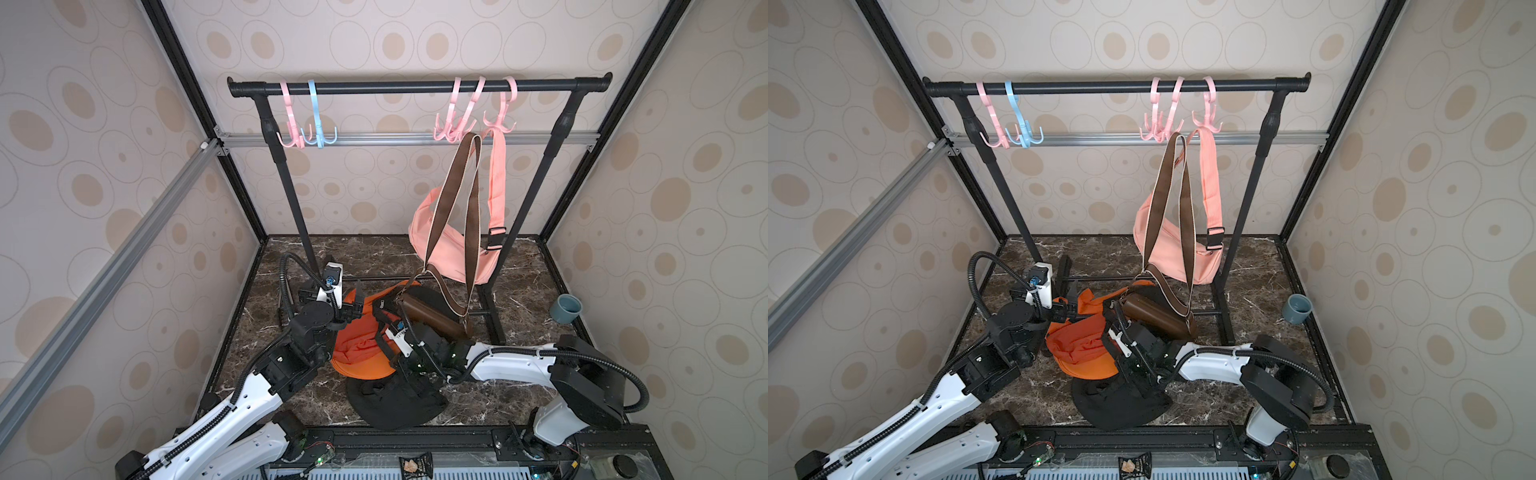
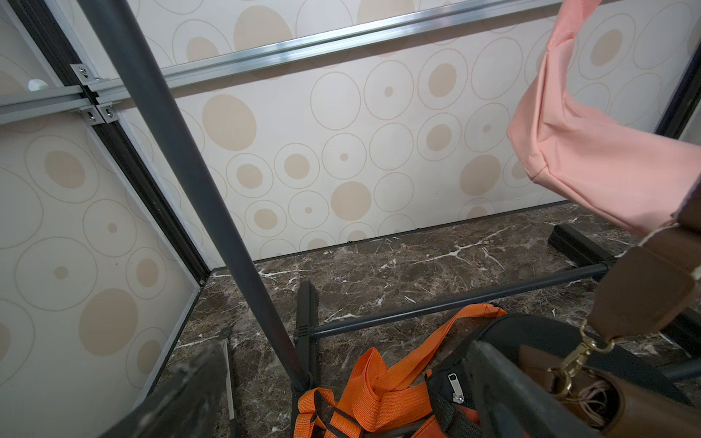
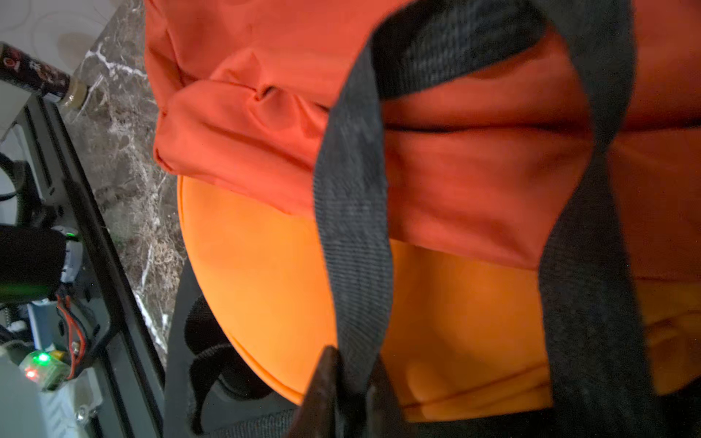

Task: Hang the bag on a hook
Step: Pick up the bag from the bag.

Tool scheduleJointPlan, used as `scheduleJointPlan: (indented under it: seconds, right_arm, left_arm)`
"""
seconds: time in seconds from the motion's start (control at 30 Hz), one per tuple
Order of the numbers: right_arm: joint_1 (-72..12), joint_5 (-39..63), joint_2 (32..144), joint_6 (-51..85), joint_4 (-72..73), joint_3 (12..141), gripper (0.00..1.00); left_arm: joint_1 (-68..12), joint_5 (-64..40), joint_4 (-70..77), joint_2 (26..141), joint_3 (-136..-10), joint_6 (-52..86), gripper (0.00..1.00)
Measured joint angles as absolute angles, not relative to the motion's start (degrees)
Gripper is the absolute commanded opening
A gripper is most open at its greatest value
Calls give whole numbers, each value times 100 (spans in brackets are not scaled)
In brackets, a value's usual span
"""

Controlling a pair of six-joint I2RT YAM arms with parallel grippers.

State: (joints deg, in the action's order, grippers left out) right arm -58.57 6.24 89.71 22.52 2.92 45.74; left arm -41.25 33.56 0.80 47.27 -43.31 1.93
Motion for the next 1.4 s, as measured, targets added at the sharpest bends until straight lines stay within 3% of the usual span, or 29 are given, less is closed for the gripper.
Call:
scheduleJointPlan:
  seconds: [0.1, 0.47, 0.67, 1.03, 1.27, 1.4]
  right_arm:
    - [-5857, 419, 8468, 2025, -200, 4678, 0]
    - [-5854, 117, 6982, 923, -1791, 7432, 0]
    - [-5854, 327, 7290, 604, -2521, 9174, 0]
    - [-5857, 856, 8882, 388, -3913, 13052, 0]
    - [-5857, 569, 9236, 165, -4357, 14217, 0]
    - [-5857, 425, 9325, 64, -4399, 14486, 0]
  left_arm:
    - [-4115, 3356, 82, 4724, -4331, 193, 100]
    - [-4104, 3100, 303, 4582, -4316, 185, 100]
    - [-4091, 2947, 423, 4431, -4397, 185, 100]
    - [-4088, 2738, 375, 4484, -5098, 69, 100]
    - [-4086, 2589, 244, 4429, -5730, -239, 100]
    - [-4086, 1975, 294, 4268, -6012, -403, 100]
